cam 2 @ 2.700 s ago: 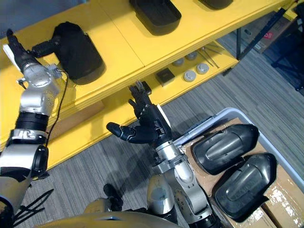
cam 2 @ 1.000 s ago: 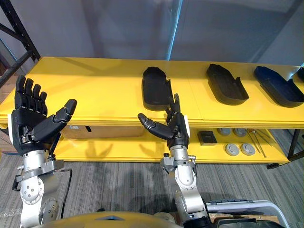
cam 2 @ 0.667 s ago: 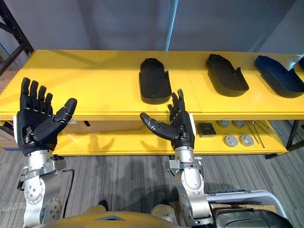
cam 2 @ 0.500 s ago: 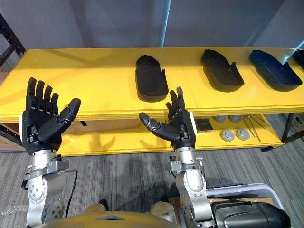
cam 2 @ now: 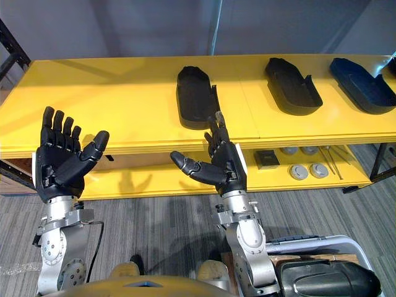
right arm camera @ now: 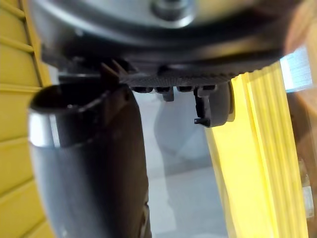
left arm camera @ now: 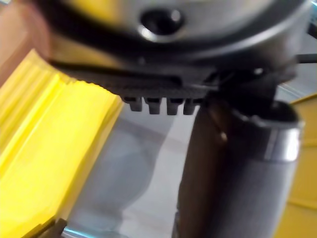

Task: Walk over and take three plastic housings, then place them on the shelf

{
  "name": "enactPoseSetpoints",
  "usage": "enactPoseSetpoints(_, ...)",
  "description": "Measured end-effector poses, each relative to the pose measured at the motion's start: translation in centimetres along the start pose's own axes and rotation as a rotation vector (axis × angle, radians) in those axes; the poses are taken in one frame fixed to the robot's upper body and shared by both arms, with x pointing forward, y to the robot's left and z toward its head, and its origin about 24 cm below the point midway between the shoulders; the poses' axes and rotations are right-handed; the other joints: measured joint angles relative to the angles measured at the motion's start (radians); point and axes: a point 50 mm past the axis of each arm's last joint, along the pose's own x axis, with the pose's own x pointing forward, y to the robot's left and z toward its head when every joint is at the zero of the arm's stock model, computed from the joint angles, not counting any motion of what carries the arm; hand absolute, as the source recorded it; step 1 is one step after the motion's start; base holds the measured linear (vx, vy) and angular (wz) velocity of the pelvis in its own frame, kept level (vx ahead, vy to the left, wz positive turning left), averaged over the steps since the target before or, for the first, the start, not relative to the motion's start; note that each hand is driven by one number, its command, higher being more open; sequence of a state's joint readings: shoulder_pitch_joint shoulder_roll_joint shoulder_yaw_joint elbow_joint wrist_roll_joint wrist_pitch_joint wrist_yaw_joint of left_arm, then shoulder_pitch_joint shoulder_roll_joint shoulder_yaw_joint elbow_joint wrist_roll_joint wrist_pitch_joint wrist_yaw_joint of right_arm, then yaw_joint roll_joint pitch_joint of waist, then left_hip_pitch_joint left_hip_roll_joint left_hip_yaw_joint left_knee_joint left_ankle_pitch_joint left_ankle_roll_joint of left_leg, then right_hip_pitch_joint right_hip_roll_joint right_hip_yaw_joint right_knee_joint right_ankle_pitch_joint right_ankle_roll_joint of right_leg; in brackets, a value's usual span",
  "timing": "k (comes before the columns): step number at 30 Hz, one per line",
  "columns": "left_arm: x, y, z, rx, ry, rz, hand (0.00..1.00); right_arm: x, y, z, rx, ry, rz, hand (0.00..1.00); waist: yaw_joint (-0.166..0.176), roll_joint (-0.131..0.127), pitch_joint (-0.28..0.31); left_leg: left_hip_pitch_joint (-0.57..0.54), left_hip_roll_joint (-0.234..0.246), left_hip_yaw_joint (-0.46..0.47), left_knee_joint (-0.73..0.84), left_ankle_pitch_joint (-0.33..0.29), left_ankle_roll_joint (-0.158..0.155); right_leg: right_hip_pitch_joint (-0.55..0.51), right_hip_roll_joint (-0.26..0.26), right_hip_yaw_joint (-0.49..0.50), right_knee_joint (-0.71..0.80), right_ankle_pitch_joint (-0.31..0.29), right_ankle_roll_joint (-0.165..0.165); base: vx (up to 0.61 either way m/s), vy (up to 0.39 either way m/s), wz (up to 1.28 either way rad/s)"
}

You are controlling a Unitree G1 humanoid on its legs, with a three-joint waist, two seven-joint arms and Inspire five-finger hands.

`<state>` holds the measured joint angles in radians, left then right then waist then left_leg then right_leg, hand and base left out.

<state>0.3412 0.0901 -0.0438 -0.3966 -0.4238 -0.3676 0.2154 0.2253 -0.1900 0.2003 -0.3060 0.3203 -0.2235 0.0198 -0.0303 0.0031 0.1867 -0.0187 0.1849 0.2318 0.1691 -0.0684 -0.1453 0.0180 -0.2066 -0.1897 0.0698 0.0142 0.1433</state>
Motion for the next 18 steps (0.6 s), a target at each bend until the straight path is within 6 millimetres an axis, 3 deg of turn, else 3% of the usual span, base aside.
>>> enactPoseSetpoints(12, -0.1, -0.3, -0.2, -0.005, 0.012, -0.012, 1.0, 1.6, -0.3, -0.7, -0.015, 0.007, -0.031, 1.0, 0.002, 0.022, 0.042, -0.007, 0.002, -0.024, 0.02, 0.006, 0.001, -0.021, -0.008, -0.009, 0.081, -0.039, -0.002, -0.03, -0.006, 0.04)
enactPoseSetpoints(18, 0.0, -0.4, -0.2, -0.003, 0.007, -0.013, 1.0, 2.8, -0.3, -0.6, -0.111, -0.012, -0.021, 1.0, 0.004, 0.033, 0.066, -0.022, 0.0, -0.025, 0.039, 0.003, 0.004, -0.049, -0.015, -0.001, 0.127, -0.056, -0.003, -0.04, -0.004, 0.0)
